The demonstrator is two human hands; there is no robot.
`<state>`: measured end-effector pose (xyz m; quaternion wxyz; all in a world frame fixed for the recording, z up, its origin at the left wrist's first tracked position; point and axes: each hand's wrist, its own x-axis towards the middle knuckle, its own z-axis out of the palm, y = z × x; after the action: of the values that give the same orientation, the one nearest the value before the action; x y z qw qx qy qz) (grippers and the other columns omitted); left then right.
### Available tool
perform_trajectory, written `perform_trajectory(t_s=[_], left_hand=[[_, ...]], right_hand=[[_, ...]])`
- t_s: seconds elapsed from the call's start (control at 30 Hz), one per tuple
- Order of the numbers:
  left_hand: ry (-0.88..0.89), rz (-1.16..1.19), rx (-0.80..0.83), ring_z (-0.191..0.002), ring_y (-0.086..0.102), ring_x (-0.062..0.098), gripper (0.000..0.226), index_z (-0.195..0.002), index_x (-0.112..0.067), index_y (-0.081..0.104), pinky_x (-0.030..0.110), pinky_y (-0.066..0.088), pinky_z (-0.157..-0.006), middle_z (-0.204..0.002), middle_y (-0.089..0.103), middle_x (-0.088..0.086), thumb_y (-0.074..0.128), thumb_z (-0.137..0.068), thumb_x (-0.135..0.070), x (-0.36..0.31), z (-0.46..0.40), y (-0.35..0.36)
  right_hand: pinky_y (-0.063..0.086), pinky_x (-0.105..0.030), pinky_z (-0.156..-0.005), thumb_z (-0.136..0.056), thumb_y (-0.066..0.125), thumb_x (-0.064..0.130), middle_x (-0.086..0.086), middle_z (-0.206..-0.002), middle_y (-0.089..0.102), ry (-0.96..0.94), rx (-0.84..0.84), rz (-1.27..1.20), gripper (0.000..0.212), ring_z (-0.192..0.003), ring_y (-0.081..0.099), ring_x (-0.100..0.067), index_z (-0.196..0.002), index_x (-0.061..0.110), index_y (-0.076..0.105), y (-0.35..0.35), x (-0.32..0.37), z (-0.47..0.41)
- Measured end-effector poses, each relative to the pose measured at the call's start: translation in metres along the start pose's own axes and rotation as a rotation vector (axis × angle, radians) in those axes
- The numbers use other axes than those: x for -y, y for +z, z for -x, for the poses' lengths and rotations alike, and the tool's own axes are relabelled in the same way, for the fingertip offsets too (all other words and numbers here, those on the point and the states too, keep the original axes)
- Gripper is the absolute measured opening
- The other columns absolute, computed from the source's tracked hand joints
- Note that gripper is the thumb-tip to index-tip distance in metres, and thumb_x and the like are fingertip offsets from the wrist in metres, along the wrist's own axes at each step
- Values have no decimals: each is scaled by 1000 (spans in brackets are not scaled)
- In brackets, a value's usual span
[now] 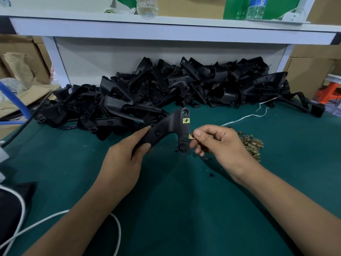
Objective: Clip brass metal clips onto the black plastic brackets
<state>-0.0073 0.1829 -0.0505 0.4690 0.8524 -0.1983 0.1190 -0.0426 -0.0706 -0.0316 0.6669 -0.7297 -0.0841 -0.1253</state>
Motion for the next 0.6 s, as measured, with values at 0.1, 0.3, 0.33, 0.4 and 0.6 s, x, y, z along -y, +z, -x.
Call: perform_trajectory(t_s=[0.1,0.3,0.33,0.4,0.6], left_hand=[[-4,6,3,-98,58,-19,45,-146,-37,54,-2,39,-74,-104,66,-30,58,-104,-23,2,-1,1],[-10,4,22,-74,61,-5,43,-144,-41,54,8,42,-62,-94,69,-26,56,-104,-25,5,-2,2],[-12,-14,22,-76,61,-6,43,-144,-43,53,9,42,-62,-94,69,-27,56,-104,-27,5,-2,2],[-10,-54,22,-82,63,-5,44,-145,-46,51,17,45,-66,-94,69,-27,54,-104,-30,4,-1,2],[-11,3,28,-71,67,3,43,-140,-52,51,26,47,-63,-93,70,-20,53,-105,-27,5,-1,3]], right_hand=[[54,-24,-61,-97,65,17,-7,-75,74,-27,-28,27,19,-65,64,-15,-90,0,72,2,0,0],[57,-26,-64,-100,64,11,-11,-75,73,-31,-69,34,21,-65,66,-16,-93,-8,71,10,-3,2],[57,-26,-64,-100,64,11,-12,-75,73,-23,-75,26,21,-64,66,-16,-94,-8,72,12,-4,2],[57,-28,-62,-100,64,11,-13,-74,72,-5,-86,8,22,-64,67,-17,-95,-8,71,15,-5,2],[60,-30,-61,-104,59,12,-12,-77,75,11,-88,-94,22,-63,72,-22,-91,-2,69,16,-3,3]])
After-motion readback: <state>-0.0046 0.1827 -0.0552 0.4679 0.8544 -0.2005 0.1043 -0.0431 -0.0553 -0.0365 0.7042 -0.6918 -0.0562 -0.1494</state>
